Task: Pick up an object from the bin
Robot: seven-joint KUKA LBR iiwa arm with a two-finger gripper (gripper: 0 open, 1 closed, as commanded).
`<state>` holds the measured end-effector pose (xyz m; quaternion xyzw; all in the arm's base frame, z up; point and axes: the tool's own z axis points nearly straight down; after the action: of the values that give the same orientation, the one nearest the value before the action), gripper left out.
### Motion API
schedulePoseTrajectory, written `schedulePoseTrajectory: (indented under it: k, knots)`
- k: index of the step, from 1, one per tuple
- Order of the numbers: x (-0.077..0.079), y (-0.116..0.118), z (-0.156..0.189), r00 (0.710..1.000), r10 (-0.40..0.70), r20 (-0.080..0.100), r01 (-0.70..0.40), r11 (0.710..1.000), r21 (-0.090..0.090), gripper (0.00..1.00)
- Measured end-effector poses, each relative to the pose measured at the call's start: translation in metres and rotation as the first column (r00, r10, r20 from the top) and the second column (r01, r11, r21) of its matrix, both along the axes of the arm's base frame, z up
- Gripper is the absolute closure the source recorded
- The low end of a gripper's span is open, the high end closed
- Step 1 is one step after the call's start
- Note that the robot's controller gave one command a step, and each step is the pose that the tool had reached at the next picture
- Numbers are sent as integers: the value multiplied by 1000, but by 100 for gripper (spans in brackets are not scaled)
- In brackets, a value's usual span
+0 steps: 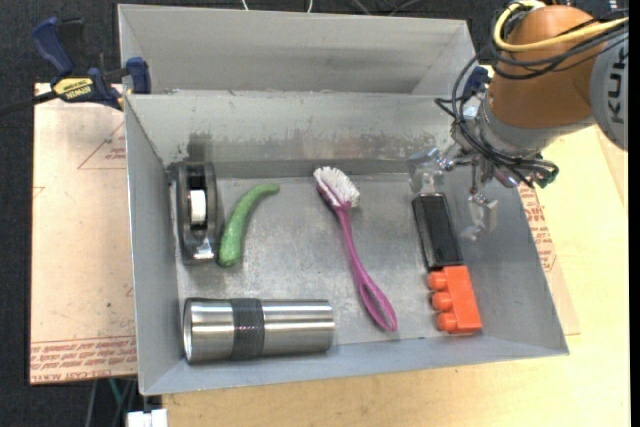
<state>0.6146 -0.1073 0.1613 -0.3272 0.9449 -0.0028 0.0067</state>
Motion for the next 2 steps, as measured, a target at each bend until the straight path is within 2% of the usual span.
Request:
schedulePoseTrajectory:
  k: [1,2]
  knots:
    - [4,10,-62,991,129,-15,-129,992,5,0]
    - [9,2,-89,826,564,0,-564,826,-4,0]
